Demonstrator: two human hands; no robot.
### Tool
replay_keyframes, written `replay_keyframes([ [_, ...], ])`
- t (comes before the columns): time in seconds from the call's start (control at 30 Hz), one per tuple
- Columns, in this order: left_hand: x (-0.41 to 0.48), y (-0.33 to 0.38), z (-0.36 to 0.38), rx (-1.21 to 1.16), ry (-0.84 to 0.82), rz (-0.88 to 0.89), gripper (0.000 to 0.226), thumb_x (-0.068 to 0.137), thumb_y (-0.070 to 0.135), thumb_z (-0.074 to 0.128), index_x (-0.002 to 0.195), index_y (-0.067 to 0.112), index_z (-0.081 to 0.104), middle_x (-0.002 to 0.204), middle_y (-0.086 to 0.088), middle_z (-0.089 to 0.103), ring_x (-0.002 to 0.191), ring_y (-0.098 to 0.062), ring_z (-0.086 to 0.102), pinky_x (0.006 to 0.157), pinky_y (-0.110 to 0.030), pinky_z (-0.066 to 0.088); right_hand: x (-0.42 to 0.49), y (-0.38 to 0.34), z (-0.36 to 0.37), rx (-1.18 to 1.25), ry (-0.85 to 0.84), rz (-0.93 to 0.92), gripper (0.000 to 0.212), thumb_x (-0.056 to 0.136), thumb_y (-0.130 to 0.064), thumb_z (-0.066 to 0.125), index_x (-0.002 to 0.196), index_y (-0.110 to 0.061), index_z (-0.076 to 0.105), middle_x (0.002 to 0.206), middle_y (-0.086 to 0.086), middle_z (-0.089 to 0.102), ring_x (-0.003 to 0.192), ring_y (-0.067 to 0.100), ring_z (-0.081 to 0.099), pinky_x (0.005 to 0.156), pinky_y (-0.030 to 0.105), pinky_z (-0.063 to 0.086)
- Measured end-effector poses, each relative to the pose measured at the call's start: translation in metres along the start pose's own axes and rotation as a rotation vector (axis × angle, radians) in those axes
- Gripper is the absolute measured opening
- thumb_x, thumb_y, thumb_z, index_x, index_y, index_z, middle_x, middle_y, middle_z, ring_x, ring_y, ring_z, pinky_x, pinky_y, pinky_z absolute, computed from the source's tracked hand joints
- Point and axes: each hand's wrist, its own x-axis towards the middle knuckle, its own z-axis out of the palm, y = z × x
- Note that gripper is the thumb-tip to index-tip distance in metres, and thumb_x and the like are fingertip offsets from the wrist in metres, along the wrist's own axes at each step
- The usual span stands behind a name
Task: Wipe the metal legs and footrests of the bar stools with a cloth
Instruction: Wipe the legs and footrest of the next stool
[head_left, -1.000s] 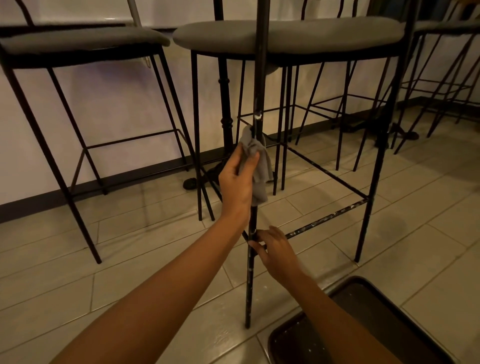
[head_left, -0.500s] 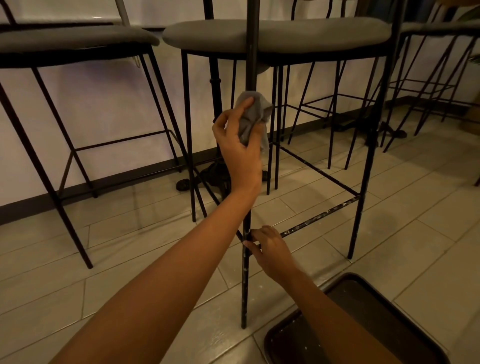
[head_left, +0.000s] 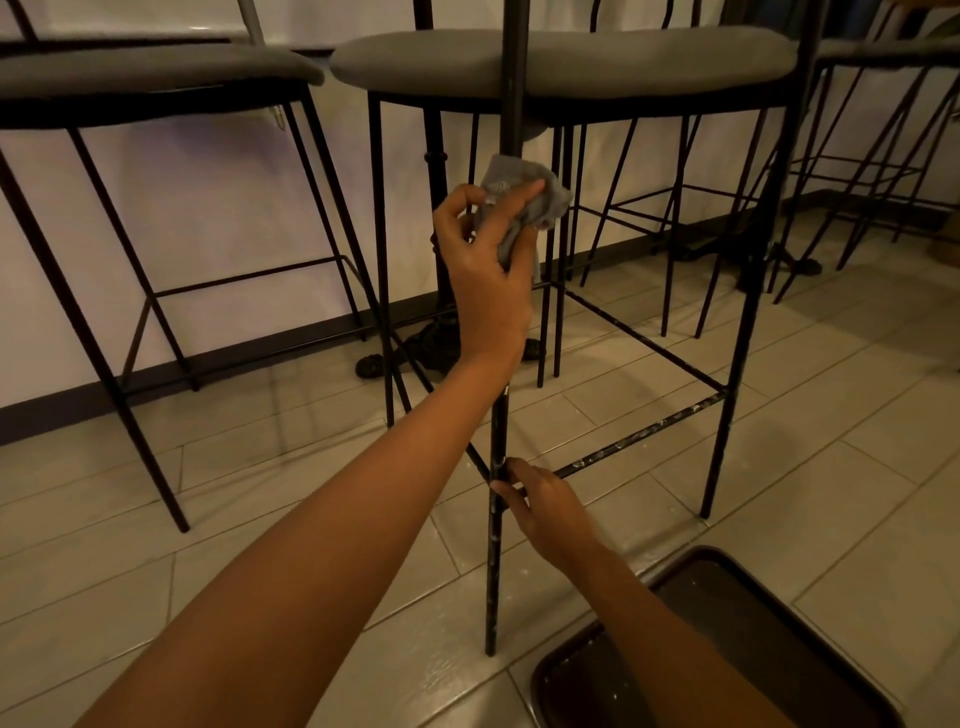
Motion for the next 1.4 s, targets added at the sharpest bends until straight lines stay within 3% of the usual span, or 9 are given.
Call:
replay_keyframes([
  [0.13,-0.011,-0.011,0.000,0.000,0.016,0.048,0.027,0.085,0.009,0.058,0.111,0.010,0.064,0.117,-0.004,0.030,0.113,-0.033,0.046,0.092,-0.044,0.052,-0.001,-0.002,-0.002,0.029,-0.023,0.019,0.022,0.094,-0.025,0.048,0.108,-0.010,0.054,0.094,0.009,0.068,0.081,0.022,0.065,0.071,0.040,0.054],
  [0.33,-0.031,-0.022,-0.012,-0.032,-0.054,-0.017,0.029,0.084,0.001,0.060,0.109,0.016,0.063,0.117,-0.004,0.033,0.114,-0.027,0.047,0.094,-0.031,0.051,0.001,-0.001,-0.001,0.024,-0.035,0.046,0.023,0.095,-0.026,0.046,0.111,-0.011,0.052,0.096,0.008,0.068,0.083,0.022,0.065,0.070,0.037,0.053],
  [0.5,-0.015,-0.013,-0.013,-0.045,-0.062,-0.038,0.035,0.083,0.003,0.061,0.112,0.021,0.058,0.112,0.006,0.033,0.109,0.004,0.042,0.096,-0.023,0.048,0.000,0.000,0.001,0.045,-0.034,0.051,0.022,0.095,-0.026,0.047,0.111,-0.013,0.052,0.097,0.005,0.068,0.085,0.017,0.065,0.073,0.032,0.055],
  [0.7,-0.022,-0.018,-0.009,-0.037,-0.019,-0.021,0.030,0.083,0.001,0.061,0.110,0.012,0.064,0.118,-0.005,0.034,0.105,-0.011,0.048,0.092,-0.020,0.049,-0.001,0.000,0.001,0.030,-0.018,0.046,0.022,0.095,-0.025,0.046,0.110,-0.011,0.053,0.097,0.007,0.068,0.084,0.021,0.065,0.073,0.037,0.053],
  [0.83,-0.026,-0.020,-0.013,-0.059,-0.023,-0.050,0.028,0.082,0.001,0.063,0.108,0.011,0.065,0.114,-0.005,0.036,0.105,-0.002,0.047,0.092,-0.014,0.046,0.000,-0.001,0.001,0.019,-0.024,0.049,0.021,0.095,-0.025,0.046,0.110,-0.011,0.053,0.097,0.007,0.068,0.084,0.021,0.064,0.073,0.036,0.053],
  [1.03,0.002,0.001,0.000,-0.080,0.055,-0.077,0.043,0.086,0.011,0.059,0.128,0.013,0.047,0.117,-0.014,0.033,0.105,-0.010,0.043,0.096,-0.029,0.048,-0.001,0.000,0.001,0.036,-0.022,0.029,0.020,0.094,-0.025,0.048,0.108,-0.011,0.054,0.098,0.006,0.068,0.085,0.019,0.065,0.073,0.035,0.054],
  [1.13,0.019,0.000,0.010,0.013,0.071,0.011,0.040,0.083,0.019,0.056,0.122,0.008,0.056,0.119,-0.024,0.037,0.109,-0.031,0.047,0.091,-0.045,0.051,-0.001,0.000,0.001,0.038,-0.012,0.033,0.020,0.094,-0.025,0.048,0.108,-0.012,0.054,0.095,0.005,0.068,0.083,0.018,0.065,0.072,0.033,0.055],
  [1.27,0.018,-0.003,0.015,0.122,0.073,0.100,0.033,0.083,0.015,0.052,0.112,0.008,0.063,0.118,-0.027,0.040,0.111,-0.039,0.046,0.092,-0.043,0.052,-0.001,-0.001,0.001,0.037,-0.007,0.030,0.020,0.094,-0.025,0.048,0.108,-0.012,0.054,0.094,0.006,0.068,0.081,0.018,0.065,0.070,0.034,0.055],
  [1.4,0.012,-0.006,0.015,0.132,0.051,0.103,0.027,0.082,0.001,0.054,0.105,0.006,0.065,0.118,-0.024,0.039,0.116,-0.029,0.042,0.096,-0.038,0.050,-0.001,-0.001,0.001,0.037,-0.001,0.019,0.019,0.094,-0.024,0.049,0.107,-0.011,0.054,0.093,0.006,0.069,0.080,0.019,0.065,0.070,0.035,0.054],
])
